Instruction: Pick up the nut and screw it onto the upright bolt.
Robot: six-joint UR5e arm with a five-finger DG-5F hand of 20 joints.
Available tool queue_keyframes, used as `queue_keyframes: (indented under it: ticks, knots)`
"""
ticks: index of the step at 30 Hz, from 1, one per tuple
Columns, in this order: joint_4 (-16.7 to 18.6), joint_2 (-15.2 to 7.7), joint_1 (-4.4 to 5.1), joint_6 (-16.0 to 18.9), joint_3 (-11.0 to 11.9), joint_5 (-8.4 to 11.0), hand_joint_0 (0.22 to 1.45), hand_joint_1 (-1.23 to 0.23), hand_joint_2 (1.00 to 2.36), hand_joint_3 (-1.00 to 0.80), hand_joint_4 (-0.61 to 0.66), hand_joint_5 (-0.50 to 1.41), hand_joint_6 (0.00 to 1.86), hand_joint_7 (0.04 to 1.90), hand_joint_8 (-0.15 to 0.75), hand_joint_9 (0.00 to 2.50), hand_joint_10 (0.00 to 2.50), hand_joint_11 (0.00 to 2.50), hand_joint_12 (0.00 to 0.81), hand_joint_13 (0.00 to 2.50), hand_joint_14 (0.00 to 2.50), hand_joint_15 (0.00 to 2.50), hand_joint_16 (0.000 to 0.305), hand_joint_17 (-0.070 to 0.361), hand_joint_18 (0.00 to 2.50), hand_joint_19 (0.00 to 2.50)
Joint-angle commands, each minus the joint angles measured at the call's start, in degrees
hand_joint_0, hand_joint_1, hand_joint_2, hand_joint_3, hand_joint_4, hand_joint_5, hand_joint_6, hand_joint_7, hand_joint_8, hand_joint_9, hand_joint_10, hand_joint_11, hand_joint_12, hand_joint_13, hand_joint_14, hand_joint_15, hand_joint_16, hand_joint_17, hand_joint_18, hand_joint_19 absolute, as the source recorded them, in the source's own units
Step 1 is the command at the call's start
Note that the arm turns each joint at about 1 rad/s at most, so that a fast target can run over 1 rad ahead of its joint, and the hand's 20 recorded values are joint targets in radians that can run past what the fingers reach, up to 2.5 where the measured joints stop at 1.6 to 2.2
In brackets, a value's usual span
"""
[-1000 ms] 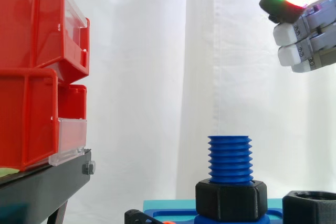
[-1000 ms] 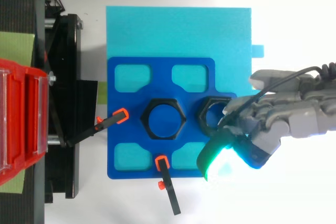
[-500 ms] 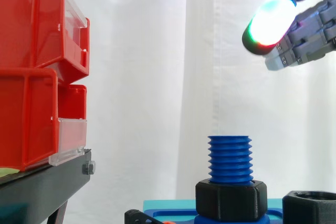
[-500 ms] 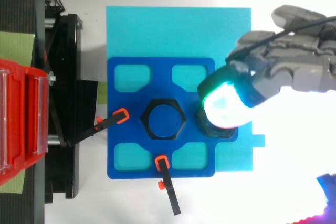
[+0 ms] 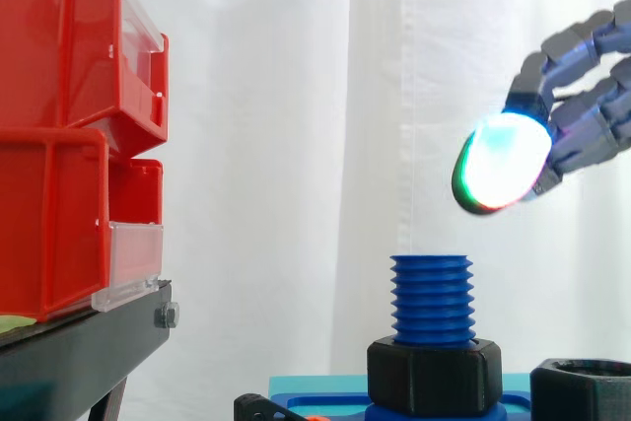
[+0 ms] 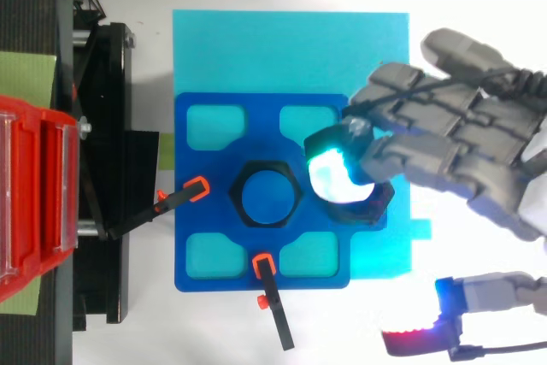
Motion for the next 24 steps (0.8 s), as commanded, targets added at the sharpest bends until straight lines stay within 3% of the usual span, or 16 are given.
queue_keyframes:
  ticks: [1,6,10,14,15,24]
  knots:
    - [0.4,-0.6,0.68,-0.7,0.0,0.42,0.51,-0.78,1.00,-0.50,0.21,-0.24,0.50,0.76,0.286,0.41,0.00,0.00,0.338,0.35,0.00,0.00,0.035,0.080,0.10,0.00]
    - [1.8,-0.6,1.39,-1.4,-0.1,3.14,0.51,-0.77,1.00,-0.50,0.21,-0.24,0.50,0.76,0.288,0.42,0.00,0.00,0.340,0.35,0.00,0.00,0.035,0.080,0.10,0.00]
    - [2.2,-0.6,1.74,-1.7,-1.2,4.02,0.51,-0.76,1.00,-0.50,0.21,-0.23,0.50,0.76,0.288,0.42,0.00,0.00,0.340,0.35,0.00,0.00,0.036,0.080,0.10,0.00]
    - [5.1,-0.6,2.00,-1.9,-2.1,5.61,0.51,-0.76,1.00,-0.50,0.21,-0.24,0.50,0.76,0.289,0.42,0.00,0.00,0.342,0.36,0.00,0.00,0.036,0.081,0.10,0.00]
    - [5.4,-0.6,2.00,-2.4,-2.2,7.10,0.51,-0.76,1.00,-0.50,0.21,-0.24,0.50,0.76,0.288,0.42,0.00,0.00,0.342,0.36,0.00,0.00,0.036,0.081,0.11,0.00]
    - [4.2,-0.6,2.09,-3.0,-2.1,11.58,0.50,-0.74,1.00,-0.50,0.21,-0.24,0.50,0.76,0.292,0.41,0.00,0.00,0.346,0.35,0.00,0.00,0.037,0.083,0.11,0.00]
